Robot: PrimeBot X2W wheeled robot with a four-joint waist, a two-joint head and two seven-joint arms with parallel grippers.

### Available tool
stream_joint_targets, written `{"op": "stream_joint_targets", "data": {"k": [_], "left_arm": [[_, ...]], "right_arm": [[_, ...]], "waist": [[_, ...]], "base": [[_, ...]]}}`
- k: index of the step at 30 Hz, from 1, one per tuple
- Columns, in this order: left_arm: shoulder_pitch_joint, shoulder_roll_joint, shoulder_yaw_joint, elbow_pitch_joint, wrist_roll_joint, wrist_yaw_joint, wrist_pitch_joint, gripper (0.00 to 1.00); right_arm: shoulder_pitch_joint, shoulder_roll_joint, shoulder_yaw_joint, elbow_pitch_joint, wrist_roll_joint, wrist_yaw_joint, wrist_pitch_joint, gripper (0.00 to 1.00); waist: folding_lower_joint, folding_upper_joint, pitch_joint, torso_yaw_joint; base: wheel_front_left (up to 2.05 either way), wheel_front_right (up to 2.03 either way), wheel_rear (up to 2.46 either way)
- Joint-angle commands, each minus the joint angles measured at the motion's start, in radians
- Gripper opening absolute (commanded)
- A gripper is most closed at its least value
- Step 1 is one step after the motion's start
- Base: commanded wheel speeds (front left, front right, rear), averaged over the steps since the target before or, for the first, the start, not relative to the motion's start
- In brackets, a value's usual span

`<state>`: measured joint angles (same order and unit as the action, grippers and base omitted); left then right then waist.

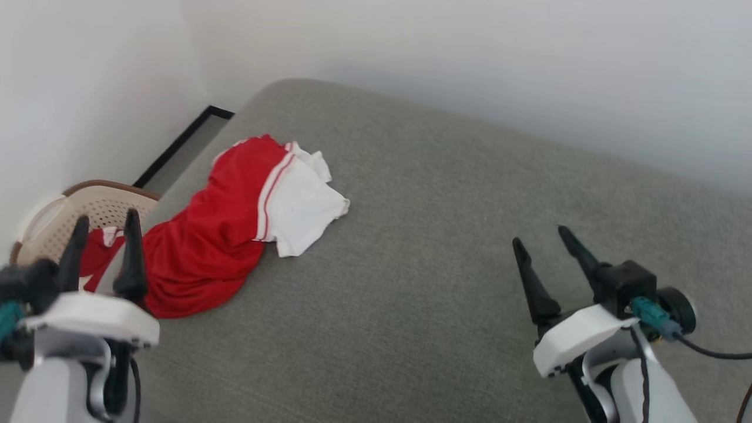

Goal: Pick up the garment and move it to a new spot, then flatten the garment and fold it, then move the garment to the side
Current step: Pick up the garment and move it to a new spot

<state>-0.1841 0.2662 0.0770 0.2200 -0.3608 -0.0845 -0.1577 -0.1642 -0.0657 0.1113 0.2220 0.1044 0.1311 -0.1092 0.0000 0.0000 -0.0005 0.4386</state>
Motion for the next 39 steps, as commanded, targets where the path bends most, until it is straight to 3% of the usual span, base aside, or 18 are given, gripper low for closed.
{"op": "stream_joint_targets", "data": {"k": [1, 4, 16, 26, 31, 35, 36, 37, 38, 39], "left_arm": [[-0.054, 0.017, -0.004, 0.039, -0.011, -0.012, 0.003, 1.00], [-0.109, 0.033, -0.007, 0.095, -0.024, -0.021, -0.001, 1.00], [-0.461, 0.106, -0.043, 0.546, -0.158, -0.045, 0.057, 1.00], [-0.628, 0.108, -0.142, 0.828, -0.280, -0.046, 0.341, 1.00], [-0.627, 0.070, -0.187, 0.954, -0.315, -0.046, 0.510, 1.00], [-0.641, 0.055, -0.195, 1.011, -0.327, -0.045, 0.534, 1.00], [-0.645, 0.054, -0.196, 1.016, -0.330, -0.044, 0.530, 0.96], [-0.650, 0.060, -0.198, 1.013, -0.330, -0.044, 0.508, 0.25], [-0.656, 0.071, -0.198, 1.008, -0.332, -0.044, 0.487, 0.02], [-0.660, 0.084, -0.202, 1.000, -0.332, -0.044, 0.475, 0.00]], "right_arm": [[-0.020, -0.009, 0.000, -0.015, -0.007, -0.001, 0.008, 1.00], [-0.034, -0.013, 0.001, -0.031, -0.012, -0.001, 0.018, 1.00], [-0.141, -0.056, 0.008, -0.171, -0.057, -0.001, 0.098, 1.00], [-0.171, -0.074, 0.010, -0.235, -0.070, -0.001, 0.135, 1.00], [-0.176, -0.078, 0.021, -0.251, -0.071, -0.001, 0.153, 1.00], [-0.182, -0.079, 0.021, -0.266, -0.069, -0.001, 0.164, 1.00], [-0.184, -0.078, 0.020, -0.266, -0.069, -0.001, 0.162, 1.00], [-0.185, -0.077, 0.018, -0.263, -0.068, -0.001, 0.160, 1.00], [-0.183, -0.075, 0.017, -0.259, -0.067, -0.001, 0.158, 1.00], [-0.181, -0.073, 0.015, -0.255, -0.066, -0.001, 0.154, 1.00]], "waist": [[0.0000, 0.0000, 0.041, -0.034], [0.0000, 0.0000, 0.074, -0.058], [0.0000, 0.0000, 0.351, -0.204], [0.0000, 0.0000, 0.457, -0.230], [0.0000, 0.0000, 0.471, -0.235], [0.0000, 0.0000, 0.484, -0.235], [0.0000, 0.0000, 0.484, -0.235], [0.0000, 0.0000, 0.481, -0.234], [0.0000, 0.0000, 0.477, -0.233], [0.0000, 0.0000, 0.472, -0.232]], "base": [[0.00, 0.00, 0.00], [0.00, 0.00, 0.00], [0.00, 0.00, 0.00], [0.00, 0.00, 0.00], [0.00, 0.00, 0.00], [0.00, 0.00, 0.00], [0.00, 0.00, 0.00], [0.00, 0.00, 0.00], [0.00, 0.00, 0.00], [0.00, 0.00, 0.00]]}}
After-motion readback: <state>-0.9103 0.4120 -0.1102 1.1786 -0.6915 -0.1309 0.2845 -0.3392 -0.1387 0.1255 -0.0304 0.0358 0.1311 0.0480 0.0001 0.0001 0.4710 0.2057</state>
